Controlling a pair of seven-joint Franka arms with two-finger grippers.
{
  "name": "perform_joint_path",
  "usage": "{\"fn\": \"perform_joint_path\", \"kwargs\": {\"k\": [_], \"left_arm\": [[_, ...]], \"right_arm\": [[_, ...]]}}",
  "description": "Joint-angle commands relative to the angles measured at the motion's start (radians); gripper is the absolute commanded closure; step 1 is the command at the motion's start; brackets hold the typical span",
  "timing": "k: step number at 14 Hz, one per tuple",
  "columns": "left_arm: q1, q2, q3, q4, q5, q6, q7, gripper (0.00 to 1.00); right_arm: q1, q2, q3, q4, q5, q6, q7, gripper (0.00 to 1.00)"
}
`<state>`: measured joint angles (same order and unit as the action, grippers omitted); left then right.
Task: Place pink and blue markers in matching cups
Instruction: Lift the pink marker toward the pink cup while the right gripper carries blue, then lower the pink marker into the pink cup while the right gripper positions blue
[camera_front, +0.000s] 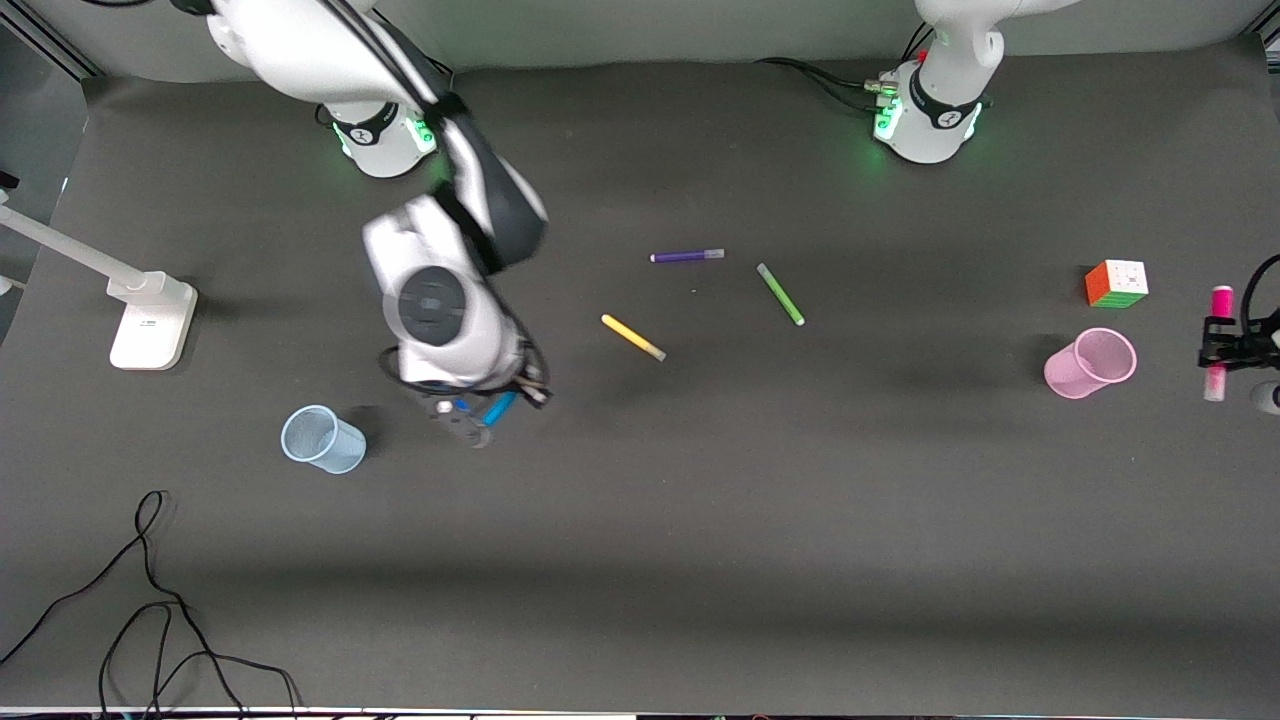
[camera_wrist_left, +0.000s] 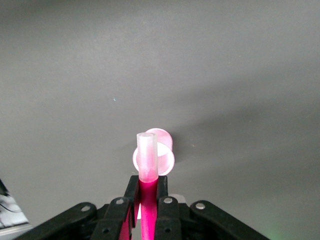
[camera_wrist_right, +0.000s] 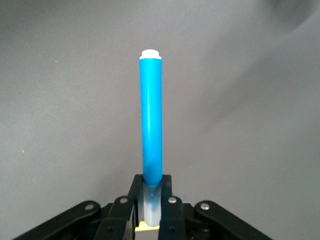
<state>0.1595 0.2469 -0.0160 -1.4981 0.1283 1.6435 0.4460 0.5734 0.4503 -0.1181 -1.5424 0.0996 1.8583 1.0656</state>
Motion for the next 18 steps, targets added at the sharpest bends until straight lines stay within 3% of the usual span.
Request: {"fn": "perform_joint_path", "kwargs": {"k": [1, 5, 10, 13, 16, 18], "left_arm": [[0.020, -0.099, -0.010, -0.179, 0.022, 0.143, 0.118, 1.00], [0.025, -0.264, 0.001, -0.534, -0.042, 0.441, 0.333, 1.00], [0.104, -0.275, 0.018, -0.695, -0.303, 0.622, 0.771, 1.00], [0.137, -0.268, 0.018, -0.774, -0.517, 0.754, 1.122, 1.00], [0.164, -0.245, 0.018, -0.800, -0.761, 0.766, 1.418, 1.00], [0.201, -0.226, 0.018, -0.815, -0.849, 0.762, 1.564, 1.00]], "right_arm": [[-0.081, -0.097, -0.023, -0.019, 0.000, -0.100, -0.274, 0.92], [-0.093, -0.150, -0.197, 0.027, 0.000, -0.253, -0.658, 0.92], [-0.095, -0.150, -0.411, 0.094, 0.000, -0.370, -1.068, 0.92], [-0.096, -0.142, -0.457, 0.107, 0.002, -0.416, -1.191, 0.92], [-0.102, -0.131, -0.459, 0.111, 0.012, -0.470, -1.211, 0.92], [-0.122, -0.102, -0.456, 0.146, 0.017, -0.508, -1.222, 0.92]]}}
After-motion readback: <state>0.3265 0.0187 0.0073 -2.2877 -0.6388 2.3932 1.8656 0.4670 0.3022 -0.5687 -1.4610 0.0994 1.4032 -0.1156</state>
